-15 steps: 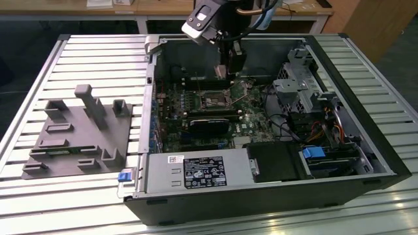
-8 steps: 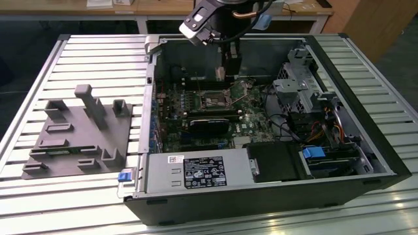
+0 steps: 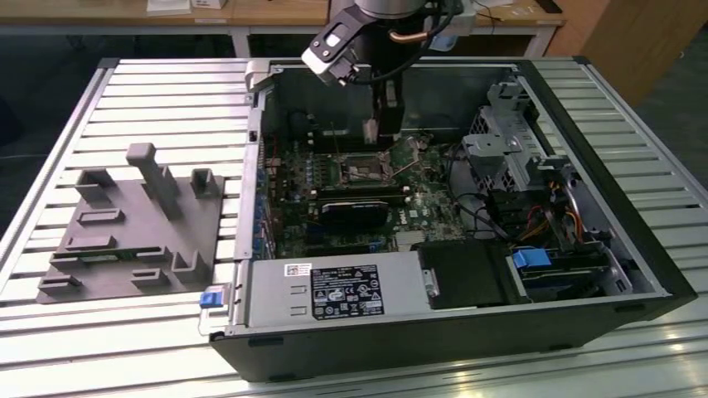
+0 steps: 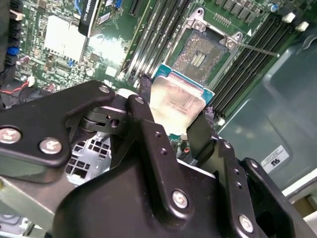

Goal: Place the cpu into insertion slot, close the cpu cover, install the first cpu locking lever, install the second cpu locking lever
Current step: 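Place the cpu into insertion slot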

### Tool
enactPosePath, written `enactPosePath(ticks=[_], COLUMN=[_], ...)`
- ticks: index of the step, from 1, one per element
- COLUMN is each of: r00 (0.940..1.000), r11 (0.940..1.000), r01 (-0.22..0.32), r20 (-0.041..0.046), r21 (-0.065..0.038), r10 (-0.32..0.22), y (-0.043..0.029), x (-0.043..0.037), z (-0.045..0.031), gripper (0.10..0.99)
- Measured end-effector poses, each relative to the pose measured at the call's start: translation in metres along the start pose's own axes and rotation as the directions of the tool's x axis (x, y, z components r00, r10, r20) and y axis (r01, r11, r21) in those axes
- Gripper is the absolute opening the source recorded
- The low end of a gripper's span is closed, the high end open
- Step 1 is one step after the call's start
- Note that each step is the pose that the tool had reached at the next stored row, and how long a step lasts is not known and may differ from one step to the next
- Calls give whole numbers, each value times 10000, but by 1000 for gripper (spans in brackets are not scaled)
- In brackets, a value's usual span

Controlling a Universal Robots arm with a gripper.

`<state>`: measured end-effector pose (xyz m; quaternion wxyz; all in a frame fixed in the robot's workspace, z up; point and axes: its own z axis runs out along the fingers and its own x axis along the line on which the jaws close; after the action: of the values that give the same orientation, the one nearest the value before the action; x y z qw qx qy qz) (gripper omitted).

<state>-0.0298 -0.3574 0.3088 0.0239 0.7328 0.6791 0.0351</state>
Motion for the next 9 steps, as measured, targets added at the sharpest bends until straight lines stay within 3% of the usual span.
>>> enactPosePath(ticks=[9], r00=[9984], r11=[9984], r01=[564], r20=[-47], r21=[20], r10=[-563], y=[-25], x=[0], z=[139], gripper=[541])
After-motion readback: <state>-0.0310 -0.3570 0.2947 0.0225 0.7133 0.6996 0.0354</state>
